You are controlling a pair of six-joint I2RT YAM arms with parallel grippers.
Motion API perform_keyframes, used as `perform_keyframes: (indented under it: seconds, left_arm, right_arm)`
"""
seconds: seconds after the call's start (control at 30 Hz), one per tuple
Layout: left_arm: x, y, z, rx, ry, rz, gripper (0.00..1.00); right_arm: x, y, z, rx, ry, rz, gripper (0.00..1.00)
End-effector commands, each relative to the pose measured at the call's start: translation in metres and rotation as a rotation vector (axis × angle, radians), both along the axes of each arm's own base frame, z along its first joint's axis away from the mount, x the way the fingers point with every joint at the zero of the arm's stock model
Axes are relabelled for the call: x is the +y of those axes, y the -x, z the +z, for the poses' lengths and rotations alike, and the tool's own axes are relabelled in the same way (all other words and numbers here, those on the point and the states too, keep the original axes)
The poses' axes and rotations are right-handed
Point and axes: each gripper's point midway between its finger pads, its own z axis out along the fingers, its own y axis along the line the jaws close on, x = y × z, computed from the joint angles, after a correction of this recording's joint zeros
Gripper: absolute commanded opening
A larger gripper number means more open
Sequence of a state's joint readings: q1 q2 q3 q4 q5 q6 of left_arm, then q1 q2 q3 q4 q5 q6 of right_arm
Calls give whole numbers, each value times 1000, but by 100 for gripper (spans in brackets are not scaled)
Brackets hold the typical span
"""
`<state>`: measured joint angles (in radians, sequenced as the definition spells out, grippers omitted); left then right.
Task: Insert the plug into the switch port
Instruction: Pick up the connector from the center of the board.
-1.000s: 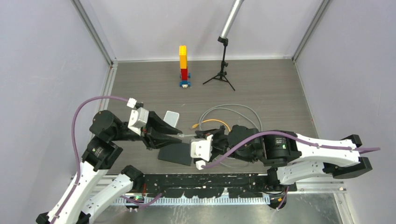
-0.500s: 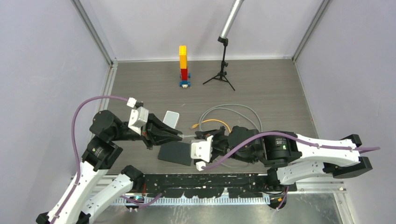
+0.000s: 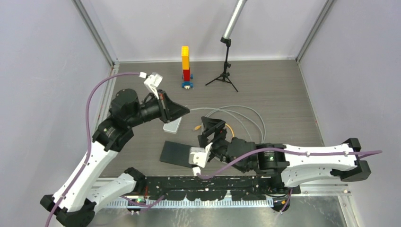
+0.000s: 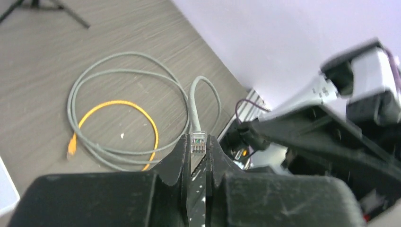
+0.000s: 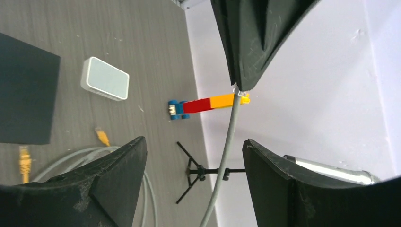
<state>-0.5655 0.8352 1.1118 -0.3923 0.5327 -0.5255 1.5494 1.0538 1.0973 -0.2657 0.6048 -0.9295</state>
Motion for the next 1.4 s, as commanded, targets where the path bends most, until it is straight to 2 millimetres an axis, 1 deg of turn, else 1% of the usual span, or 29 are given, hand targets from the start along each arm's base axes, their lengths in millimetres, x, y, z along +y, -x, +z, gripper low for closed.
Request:
perform_keyframes:
  seconds: [0.0,0.1,0.2,0.27,0.37,0.47,0.57,0.7,0.83,0.93,0.97,1.0,1.07,1.17,1.2,1.27,1.3,1.33,1.37]
  left_arm:
    - [14,-29,-20,364,49,296,0]
    - [13,-29,-28,520,144,354,0]
    - [13,-26,-25,603,270,370,0]
    - [14,-23,-21,634,313,376,0]
    - [16,-19,-18,657,326,379,0]
    - [22,-15,-19,676,314,403,0]
    - [26,-11,-20,683,326,412,0]
    - [26,-9,-21,688,334,412,0]
    - [24,-10,-22,696,348,402,0]
    - [22,-10,-22,703,350,390,0]
    - [21,-10,-22,706,350,389,0]
    - [21,-10,-23,708,351,387,0]
    - [20,-10,-22,709,357,383,0]
    - [20,-10,-21,712,374,375,0]
    - [19,-9,-23,715,379,371,0]
    - [16,-9,-21,719,399,351,0]
    - [14,-8,-19,720,410,336,0]
    - [13,-8,-19,724,419,323,2]
    - [11,-8,-19,727,424,312,8]
  right_arm:
    - [5,-15,27,-213,-106,-78,79]
    - [12,-20,21,-314,-104,-113,78]
    - [18,-24,22,-413,-116,-161,78]
    - [23,-27,21,-444,-121,-184,77]
    - [29,-31,15,-460,-107,-191,76]
    - [32,-34,19,-486,-151,-198,76]
    - [36,-41,16,-498,-147,-203,76]
    - [39,-48,18,-483,-160,-196,75]
    - [43,-54,8,-447,-136,-176,74]
    - [43,-58,6,-427,-148,-176,73]
    - [43,-60,6,-427,-152,-179,71]
    - [43,-62,7,-427,-156,-181,66]
    - [45,-66,6,-423,-160,-182,51]
    - [46,-72,3,-419,-154,-189,35]
    - [45,-74,3,-418,-154,-195,29]
    - [45,-77,4,-413,-162,-202,9]
    - [44,-78,5,-408,-168,-205,2]
    - [43,-79,5,-404,-171,-206,1]
    - [42,-78,5,-397,-173,-205,1]
